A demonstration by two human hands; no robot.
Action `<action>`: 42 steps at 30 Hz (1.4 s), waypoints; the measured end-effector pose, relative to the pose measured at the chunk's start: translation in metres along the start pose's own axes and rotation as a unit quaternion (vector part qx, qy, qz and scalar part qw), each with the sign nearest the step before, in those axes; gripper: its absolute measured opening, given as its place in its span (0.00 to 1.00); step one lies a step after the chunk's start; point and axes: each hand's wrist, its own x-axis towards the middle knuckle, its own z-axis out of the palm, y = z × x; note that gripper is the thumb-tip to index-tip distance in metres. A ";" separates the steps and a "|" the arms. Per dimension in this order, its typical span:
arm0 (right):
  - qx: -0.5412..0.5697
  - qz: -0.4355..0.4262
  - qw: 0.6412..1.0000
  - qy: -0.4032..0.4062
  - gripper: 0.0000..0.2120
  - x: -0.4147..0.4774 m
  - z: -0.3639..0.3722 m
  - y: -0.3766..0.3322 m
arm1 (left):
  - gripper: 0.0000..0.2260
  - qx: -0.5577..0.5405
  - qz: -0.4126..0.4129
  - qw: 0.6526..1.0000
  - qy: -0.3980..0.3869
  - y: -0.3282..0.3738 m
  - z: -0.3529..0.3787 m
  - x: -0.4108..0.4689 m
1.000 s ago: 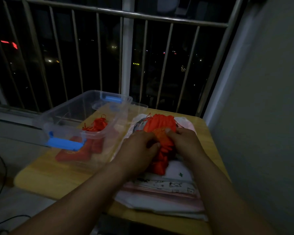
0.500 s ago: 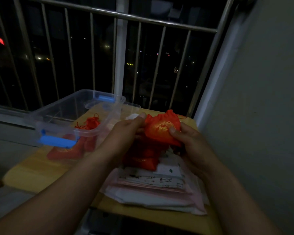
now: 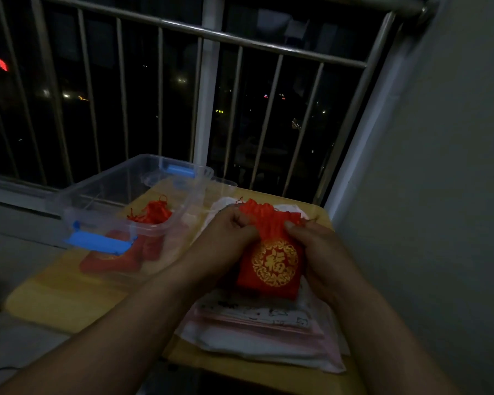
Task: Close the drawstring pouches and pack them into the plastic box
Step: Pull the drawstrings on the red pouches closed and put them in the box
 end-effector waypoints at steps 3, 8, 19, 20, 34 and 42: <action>0.023 -0.005 1.000 -0.003 0.10 -0.004 0.001 -0.003 | 0.12 -0.120 -0.089 0.988 -0.051 0.006 0.002 -0.003; 0.009 0.007 0.999 -0.040 0.12 -0.011 0.004 0.009 | 0.14 -0.125 -0.105 0.985 -0.062 -0.001 -0.003 0.006; 0.036 0.006 0.999 0.033 0.13 -0.005 0.007 0.026 | 0.14 -0.100 -0.054 0.993 -0.004 -0.011 0.006 0.003; 0.046 0.010 0.998 0.039 0.14 -0.006 0.007 0.025 | 0.14 -0.116 -0.059 0.991 -0.002 -0.010 0.006 0.002; 0.182 0.051 0.976 0.107 0.21 -0.013 -0.001 0.009 | 0.18 -0.231 -0.077 0.969 0.048 -0.016 0.005 0.005; 0.242 0.047 0.961 0.125 0.22 -0.007 0.000 0.008 | 0.19 -0.312 -0.052 0.946 0.073 -0.022 -0.002 0.018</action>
